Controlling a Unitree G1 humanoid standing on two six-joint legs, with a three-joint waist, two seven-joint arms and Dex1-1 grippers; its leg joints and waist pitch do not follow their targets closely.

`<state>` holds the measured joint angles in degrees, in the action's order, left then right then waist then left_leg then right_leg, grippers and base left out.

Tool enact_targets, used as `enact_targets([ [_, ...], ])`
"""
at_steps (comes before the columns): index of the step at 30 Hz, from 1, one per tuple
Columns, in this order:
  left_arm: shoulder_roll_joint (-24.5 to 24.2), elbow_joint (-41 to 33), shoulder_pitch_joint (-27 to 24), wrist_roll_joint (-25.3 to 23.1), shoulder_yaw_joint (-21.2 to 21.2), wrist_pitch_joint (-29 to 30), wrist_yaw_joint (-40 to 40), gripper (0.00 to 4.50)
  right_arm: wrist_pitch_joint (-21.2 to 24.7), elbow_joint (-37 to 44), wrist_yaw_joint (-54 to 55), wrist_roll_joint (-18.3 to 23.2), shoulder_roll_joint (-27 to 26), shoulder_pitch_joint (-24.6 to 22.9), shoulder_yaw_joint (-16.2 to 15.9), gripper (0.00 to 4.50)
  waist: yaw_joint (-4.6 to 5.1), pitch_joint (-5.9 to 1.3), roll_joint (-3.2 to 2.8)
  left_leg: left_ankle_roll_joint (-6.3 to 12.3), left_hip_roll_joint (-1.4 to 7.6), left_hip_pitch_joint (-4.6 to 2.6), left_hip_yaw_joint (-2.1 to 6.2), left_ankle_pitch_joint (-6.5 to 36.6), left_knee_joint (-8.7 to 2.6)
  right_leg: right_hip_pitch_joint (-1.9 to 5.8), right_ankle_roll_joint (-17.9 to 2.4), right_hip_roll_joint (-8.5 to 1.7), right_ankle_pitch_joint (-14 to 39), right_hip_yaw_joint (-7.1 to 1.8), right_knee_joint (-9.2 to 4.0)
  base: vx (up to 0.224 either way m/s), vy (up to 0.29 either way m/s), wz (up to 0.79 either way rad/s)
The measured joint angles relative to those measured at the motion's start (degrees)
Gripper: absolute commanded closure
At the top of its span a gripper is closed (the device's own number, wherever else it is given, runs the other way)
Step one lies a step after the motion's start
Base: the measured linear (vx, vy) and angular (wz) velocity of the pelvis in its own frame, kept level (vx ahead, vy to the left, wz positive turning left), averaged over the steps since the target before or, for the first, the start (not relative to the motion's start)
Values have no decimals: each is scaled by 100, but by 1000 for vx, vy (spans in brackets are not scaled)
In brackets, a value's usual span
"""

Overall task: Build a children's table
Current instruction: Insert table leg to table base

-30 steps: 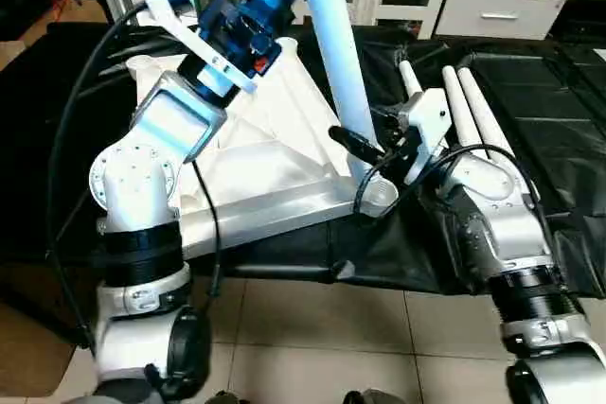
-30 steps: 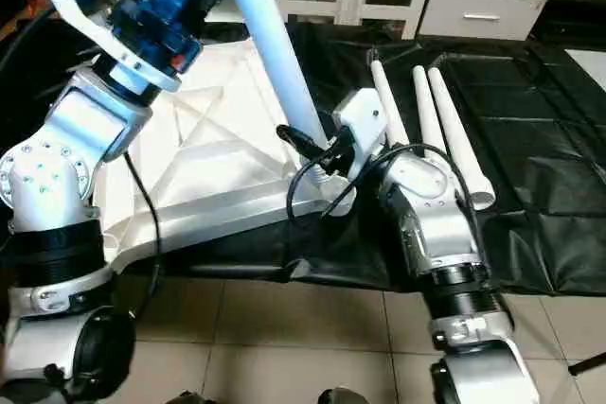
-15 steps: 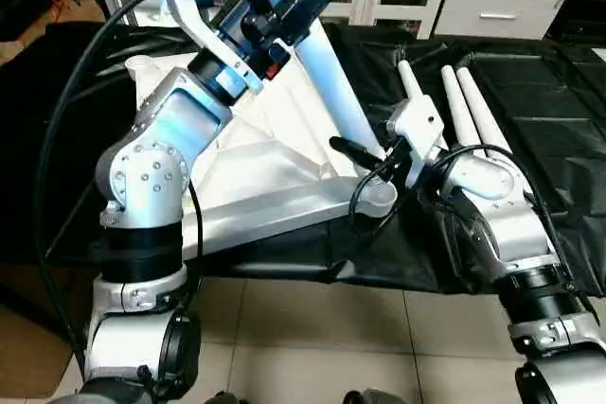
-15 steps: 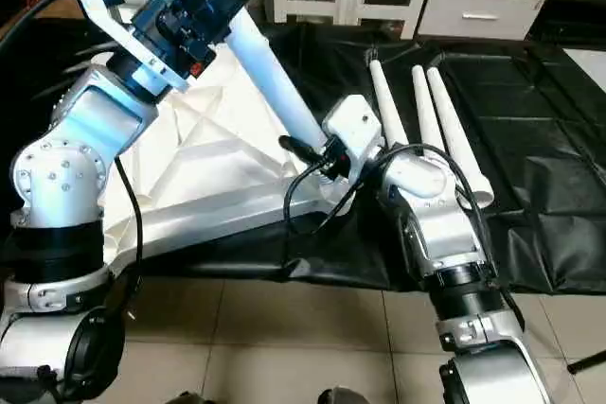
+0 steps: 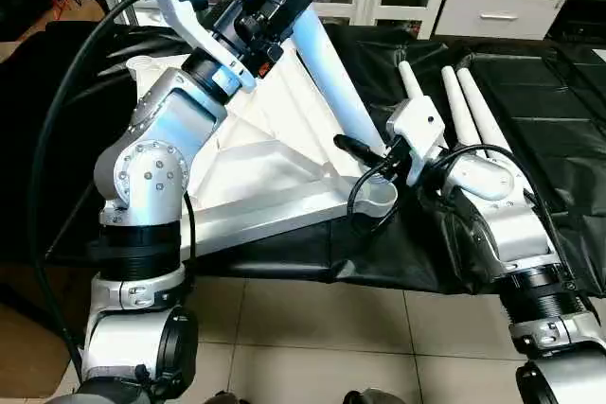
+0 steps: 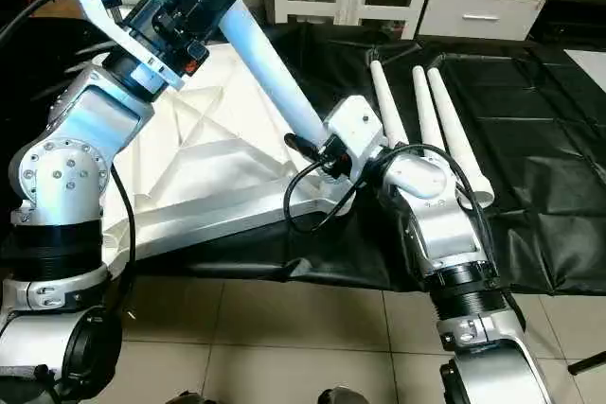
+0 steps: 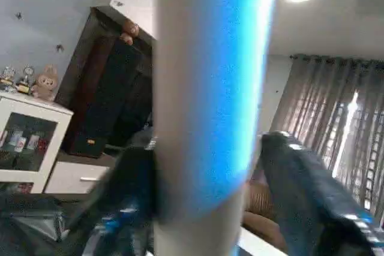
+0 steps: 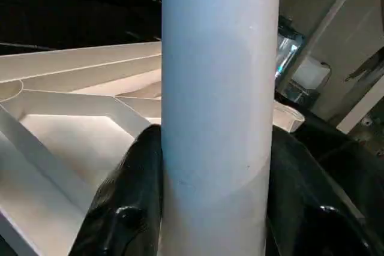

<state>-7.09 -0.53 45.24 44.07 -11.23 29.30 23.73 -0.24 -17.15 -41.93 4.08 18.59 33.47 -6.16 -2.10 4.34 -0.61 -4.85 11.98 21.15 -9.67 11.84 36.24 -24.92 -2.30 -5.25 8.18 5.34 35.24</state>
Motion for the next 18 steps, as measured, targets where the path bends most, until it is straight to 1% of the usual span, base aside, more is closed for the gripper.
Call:
enact_targets([
  [1, 1, 16, 0, 0, -1, -1, 0, 231, -3, 0, 0, -4, 0, 0, -1, 266, 1, 0, 0, 0, 0, 0, 0, 0, 0, 0, 0, 0, 0, 0, 1, 0, 0, 0],
  [2, 3, 26, 0, 0, -2, -1, 3, 231, -2, 0, 5, -15, 0, 0, -3, 266, 1, 0, 0, 0, 0, 0, 0, 0, 0, 0, 0, 0, 0, 0, 1, 0, 0, 0],
  [3, 4, 26, 0, 0, -2, -3, 6, 250, -2, 0, 10, -19, 0, 0, -4, 266, 0, 0, 0, 0, 0, 0, 0, 0, 0, 0, 0, 0, -1, 0, 1, 0, 0, 0],
  [5, 4, 26, 0, -16, -5, -23, 5, 247, -22, 0, 11, -18, -1, 3, -5, 266, 0, 0, 0, 0, 0, 0, 0, 0, 1, 0, 0, 0, -1, -1, 2, 0, 0, 0],
  [6, 2, 30, 0, -38, -14, -33, 4, 269, -33, 0, 11, -19, -1, 7, -6, 266, 0, 0, 0, 0, 0, 0, 0, 0, 1, 0, 0, 0, -1, -1, 2, 0, 0, 0],
  [7, 16, 30, 0, -41, -12, -49, 3, 280, -33, -3, 11, -20, -1, 11, -7, 266, 1, 0, 0, 1, 0, 0, 0, 0, 1, 0, 0, 0, -1, -1, 2, 0, 0, 0],
  [13, 72, 31, 0, -154, -22, -189, -107, 293, -35, -12, 4, -7, -1, 24, -13, 266, -3, 0, 0, 1, 0, 1, 0, -1, 4, 0, 0, 0, -1, -1, 2, 0, 0, 0],
  [14, 83, 31, 0, -165, -20, -222, -129, 293, -34, -12, -1, 6, -2, 31, -12, 231, -2, 0, 0, 1, 0, 1, 0, -1, 4, 0, 0, 0, -1, -1, 2, 0, 0, 0],
  [15, 89, 31, 0, -172, -20, -239, -146, 293, -32, -12, -11, 22, -2, 33, -11, 210, -1, 0, 0, 1, 0, 1, 0, -1, 4, 0, 0, 0, -1, -1, 3, 0, 0, 0],
  [18, 128, 30, -1, -312, -9, -378, -223, 293, -34, -12, -26, 32, -11, 35, -10, 176, -1, 0, 0, 1, 0, 1, 0, -1, 4, 0, 0, 0, -1, -1, 3, 0, 0, 0],
])
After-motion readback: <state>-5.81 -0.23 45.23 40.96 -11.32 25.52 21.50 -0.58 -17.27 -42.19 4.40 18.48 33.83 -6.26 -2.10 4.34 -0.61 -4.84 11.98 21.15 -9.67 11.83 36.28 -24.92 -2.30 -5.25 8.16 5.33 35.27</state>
